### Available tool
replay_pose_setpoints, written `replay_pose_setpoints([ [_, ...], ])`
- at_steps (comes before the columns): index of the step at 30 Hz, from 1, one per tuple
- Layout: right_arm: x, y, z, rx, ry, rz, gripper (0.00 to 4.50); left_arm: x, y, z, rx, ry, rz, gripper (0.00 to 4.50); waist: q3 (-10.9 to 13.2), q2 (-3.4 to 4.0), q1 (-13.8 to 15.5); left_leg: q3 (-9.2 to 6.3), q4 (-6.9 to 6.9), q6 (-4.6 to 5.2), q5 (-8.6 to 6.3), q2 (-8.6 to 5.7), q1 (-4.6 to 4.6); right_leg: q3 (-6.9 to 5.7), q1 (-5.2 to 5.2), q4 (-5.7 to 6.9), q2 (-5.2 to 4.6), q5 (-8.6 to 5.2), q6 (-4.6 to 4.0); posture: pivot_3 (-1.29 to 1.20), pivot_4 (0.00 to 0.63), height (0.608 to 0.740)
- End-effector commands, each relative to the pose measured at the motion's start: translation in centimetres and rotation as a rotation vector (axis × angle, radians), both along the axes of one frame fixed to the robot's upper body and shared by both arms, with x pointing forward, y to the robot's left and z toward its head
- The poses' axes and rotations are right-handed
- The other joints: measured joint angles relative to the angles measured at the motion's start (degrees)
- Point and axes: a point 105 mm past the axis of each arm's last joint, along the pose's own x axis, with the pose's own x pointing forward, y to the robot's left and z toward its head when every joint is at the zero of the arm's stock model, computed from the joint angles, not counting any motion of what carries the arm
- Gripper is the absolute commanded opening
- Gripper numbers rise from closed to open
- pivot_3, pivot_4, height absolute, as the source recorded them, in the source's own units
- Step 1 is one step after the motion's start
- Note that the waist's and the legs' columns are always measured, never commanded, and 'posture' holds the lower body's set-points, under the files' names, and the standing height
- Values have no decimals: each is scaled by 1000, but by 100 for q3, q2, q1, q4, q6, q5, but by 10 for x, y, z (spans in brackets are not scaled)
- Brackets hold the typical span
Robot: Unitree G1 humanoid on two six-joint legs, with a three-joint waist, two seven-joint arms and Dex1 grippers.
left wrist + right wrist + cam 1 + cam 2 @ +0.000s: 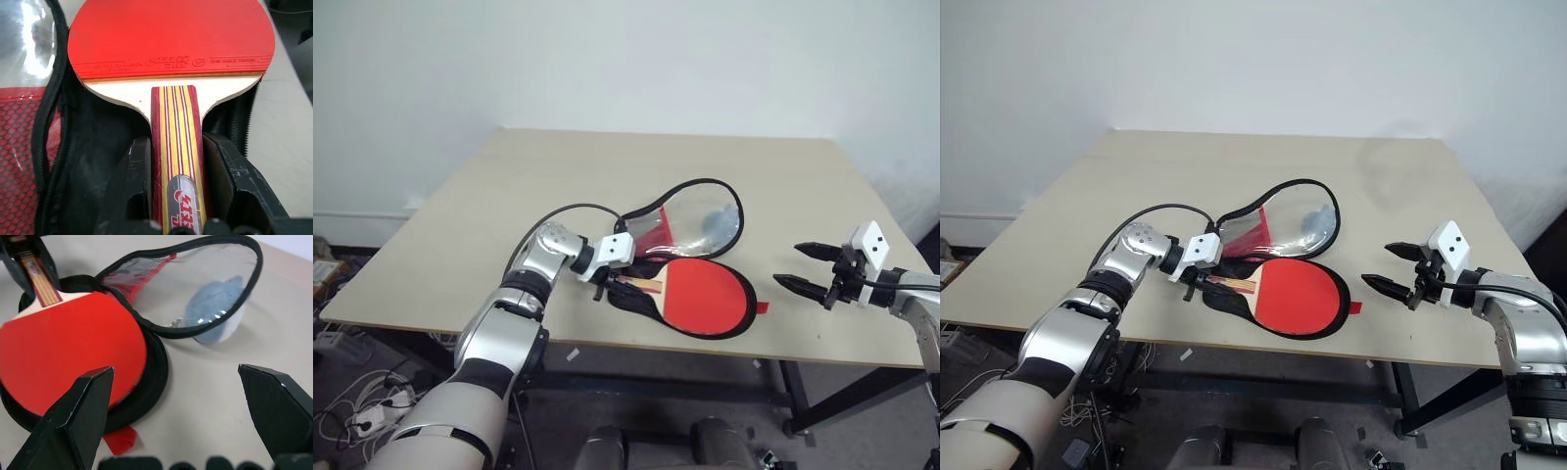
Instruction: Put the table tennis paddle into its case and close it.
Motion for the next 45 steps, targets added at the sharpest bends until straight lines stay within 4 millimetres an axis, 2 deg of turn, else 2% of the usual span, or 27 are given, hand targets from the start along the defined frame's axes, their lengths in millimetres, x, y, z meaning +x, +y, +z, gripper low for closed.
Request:
replay_pose_setpoints([
  [1, -1, 2, 18, 1, -64, 7, 4407, 12, -7, 23, -24, -80, -2, 1108, 0, 0, 5, 0, 0, 0, 0, 0, -1, 1, -1, 0, 0, 0, 0, 0, 0, 740],
  [32, -6, 5, 13, 4, -59, -10, 4407, 12, -23, 20, -36, -106, -20, 1108, 4, -6, 20, 1, 2, 0, 0, 0, -2, 0, 2, -2, -1, 0, 2, 0, 0, 740],
  [34, -6, 5, 12, 4, -59, -11, 4407, 12, -22, 19, -24, -103, -15, 1810, 4, -6, 20, 1, 2, 0, 0, 0, -2, 0, 2, -2, -1, 0, 2, 0, 0, 740],
  [36, -6, 5, 12, 4, -59, -12, 4407, 13, -22, 20, -22, -112, -9, 2110, 4, -6, 21, 1, 2, 0, 0, 0, -2, 0, 2, -2, -1, 0, 2, 0, 0, 740],
  [41, -5, 6, 12, 6, -59, -11, 4407, 18, -23, 22, -30, -124, 27, 3466, 4, -6, 20, 2, 2, 0, -1, 0, -2, 0, 3, -2, -1, 0, 2, 0, 0, 740],
  [45, -3, 8, 13, 9, -62, -6, 4407, 25, -26, 34, -92, -139, 79, 3466, 4, -6, 20, 1, 2, 0, -1, 0, -2, 0, 3, -2, -1, 0, 2, 0, 0, 740],
])
